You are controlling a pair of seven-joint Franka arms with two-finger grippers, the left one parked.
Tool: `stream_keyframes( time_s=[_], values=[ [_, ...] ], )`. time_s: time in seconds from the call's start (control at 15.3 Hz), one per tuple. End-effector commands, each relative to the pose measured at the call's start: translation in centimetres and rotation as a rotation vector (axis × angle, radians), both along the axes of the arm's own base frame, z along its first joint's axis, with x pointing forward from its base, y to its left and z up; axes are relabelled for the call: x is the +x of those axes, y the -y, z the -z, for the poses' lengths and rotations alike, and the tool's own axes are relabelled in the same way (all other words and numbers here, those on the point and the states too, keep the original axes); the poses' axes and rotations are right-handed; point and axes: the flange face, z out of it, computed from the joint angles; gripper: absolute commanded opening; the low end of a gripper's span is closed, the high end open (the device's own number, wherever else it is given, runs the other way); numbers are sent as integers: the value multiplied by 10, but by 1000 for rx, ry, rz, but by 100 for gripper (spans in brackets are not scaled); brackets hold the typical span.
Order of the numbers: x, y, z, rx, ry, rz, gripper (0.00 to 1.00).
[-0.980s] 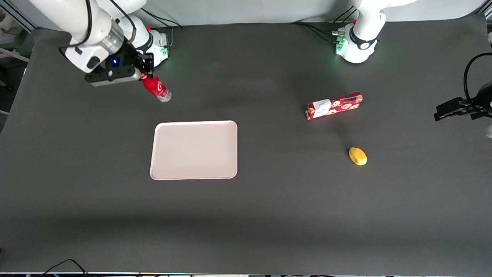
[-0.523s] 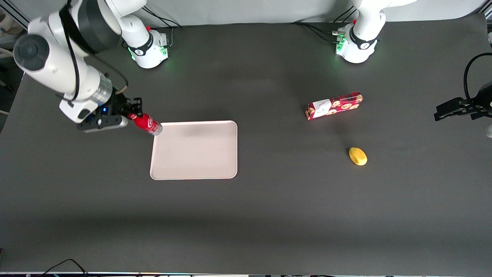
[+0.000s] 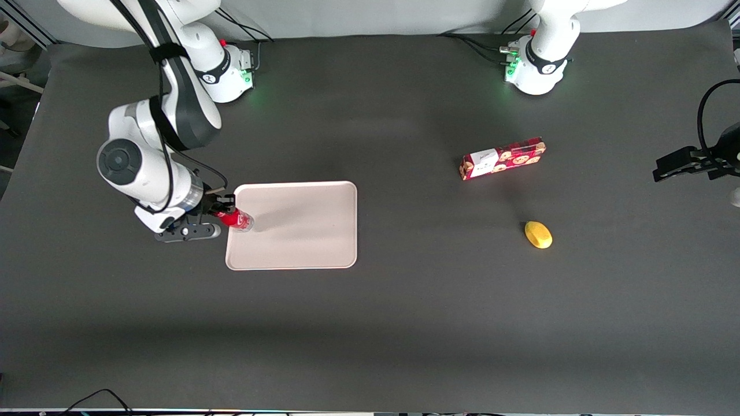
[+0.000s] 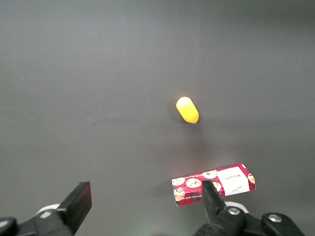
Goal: Place coke bottle on tray
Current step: 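Carry the bottle over the white tray and lower it onto it, then open the right gripper to release the bottle on the tray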
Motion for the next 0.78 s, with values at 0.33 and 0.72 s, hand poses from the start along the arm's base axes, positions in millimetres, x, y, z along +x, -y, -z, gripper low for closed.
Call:
stream_keyframes(
  time_s=[0.33,0.72],
  values=[
    [7,3,38,-12,13,-3,0],
    [12,4,53,-25,-1,8,100]
  ],
)
